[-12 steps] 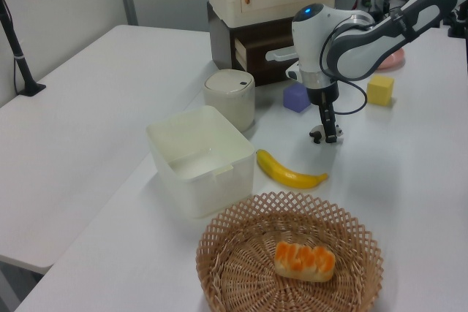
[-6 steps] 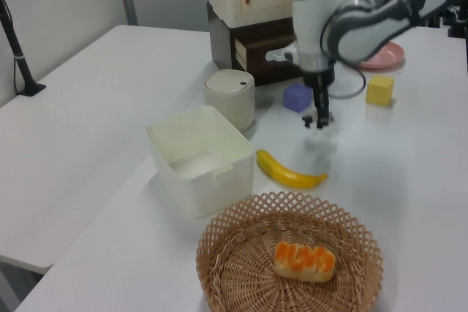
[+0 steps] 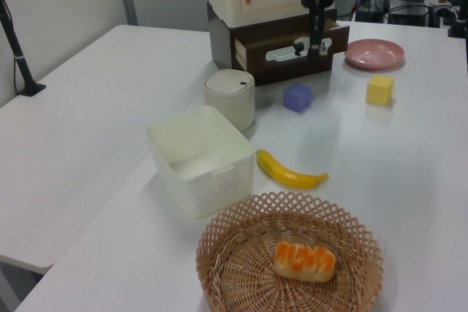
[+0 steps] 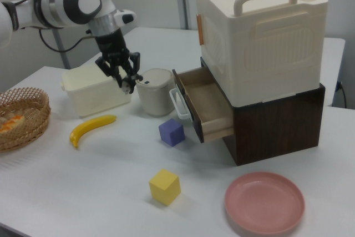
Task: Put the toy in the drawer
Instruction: 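Close the gripper on the panda toy and lift it, then carry the panda toy over the open wooden drawer and lower it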
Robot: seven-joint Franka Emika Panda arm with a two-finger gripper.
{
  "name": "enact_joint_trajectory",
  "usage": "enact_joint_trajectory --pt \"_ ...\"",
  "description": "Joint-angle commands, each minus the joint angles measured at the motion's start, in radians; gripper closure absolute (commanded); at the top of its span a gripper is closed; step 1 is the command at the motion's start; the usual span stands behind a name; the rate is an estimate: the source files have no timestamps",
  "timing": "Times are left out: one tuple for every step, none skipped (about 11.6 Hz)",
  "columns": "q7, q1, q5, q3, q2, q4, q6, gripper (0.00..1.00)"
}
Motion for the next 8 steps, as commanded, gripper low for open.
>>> enact_joint_trajectory --pt "-0.075 -0.063 0.007 -0.01 0.046 0.099 0.018 0.8" --pt "-0.092 -0.083 0.005 -0.025 0.065 0.114 0.063 0.8" --pt "-0.107 -0.092 0.003 -0.049 0.083 0.122 0.118 0.8" --pt "-0.118 -0.115 0.002 -0.057 0.103 0.134 0.165 0.8" --pt "-0.119 -0.14 0.0 -0.057 0.13 0.155 0.201 0.8" --pt "-0.121 -0.164 0.0 -0.059 0.156 0.174 0.231 0.8" --pt "-0.121 -0.178 0.0 -0.059 0.18 0.186 0.258 0.8" --pt "-0.121 -0.185 0.0 -0.069 0.193 0.186 0.278 0.8"
